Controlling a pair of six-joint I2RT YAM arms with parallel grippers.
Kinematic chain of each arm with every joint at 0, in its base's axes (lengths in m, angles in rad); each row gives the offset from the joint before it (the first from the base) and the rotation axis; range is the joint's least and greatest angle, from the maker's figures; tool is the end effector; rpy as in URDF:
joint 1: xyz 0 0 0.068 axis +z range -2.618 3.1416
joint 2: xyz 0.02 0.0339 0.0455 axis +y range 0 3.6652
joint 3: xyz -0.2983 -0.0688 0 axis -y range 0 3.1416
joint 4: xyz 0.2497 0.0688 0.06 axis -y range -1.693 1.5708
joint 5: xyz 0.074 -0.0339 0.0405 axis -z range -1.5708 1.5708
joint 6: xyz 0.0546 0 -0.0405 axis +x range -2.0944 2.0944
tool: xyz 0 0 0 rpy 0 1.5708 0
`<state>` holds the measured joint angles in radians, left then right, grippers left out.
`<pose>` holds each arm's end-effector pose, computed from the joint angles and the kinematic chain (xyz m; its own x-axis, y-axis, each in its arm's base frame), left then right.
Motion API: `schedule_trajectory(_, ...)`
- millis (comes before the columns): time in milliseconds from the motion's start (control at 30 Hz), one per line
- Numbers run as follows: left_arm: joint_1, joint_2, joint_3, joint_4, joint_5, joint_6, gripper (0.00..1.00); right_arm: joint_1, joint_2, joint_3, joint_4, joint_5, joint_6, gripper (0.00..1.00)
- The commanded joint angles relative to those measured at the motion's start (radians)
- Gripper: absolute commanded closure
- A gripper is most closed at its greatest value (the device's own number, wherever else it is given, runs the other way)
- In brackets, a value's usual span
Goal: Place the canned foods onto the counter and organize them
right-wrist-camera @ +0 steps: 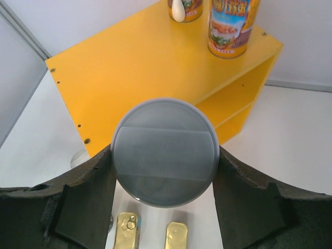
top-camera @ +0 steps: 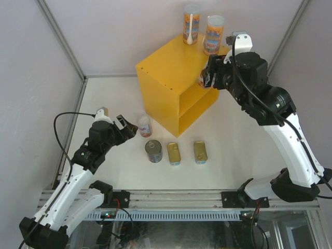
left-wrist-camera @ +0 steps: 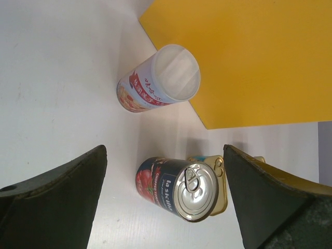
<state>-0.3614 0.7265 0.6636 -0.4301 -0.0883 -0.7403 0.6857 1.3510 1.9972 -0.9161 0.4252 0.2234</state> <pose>0.1543 -0.0532 0.2951 -0.5154 -0.5235 -0.6785 -0.0922 0.8210 -0.5634 0.1980 0.1329 0.5699 -0.2609 0.0473 -0.9642 -0.2167 0.9704 0.1063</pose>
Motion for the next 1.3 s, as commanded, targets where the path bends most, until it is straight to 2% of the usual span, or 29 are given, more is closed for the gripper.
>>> schedule_trajectory(0,0.006,-0.009,0.028,0.014,0.012,0.015,0.04,0.015,0.034,0.131,0.164,-0.012,-0.043,1.00)
schedule_trajectory(300,0.007,-0.015,0.055,-0.006,0.009,0.024,0.04,0.008,0.163,0.243,0.182,-0.037,-0.086,1.00)
schedule_trajectory(733,0.006,-0.011,0.085,-0.028,-0.004,0.064,0.06,-0.031,0.412,0.576,-0.003,-0.106,-0.063,1.00)
schedule_trajectory(1267,0.006,-0.001,0.087,-0.019,0.004,0.060,0.08,-0.077,0.474,0.631,-0.049,-0.174,-0.043,1.00)
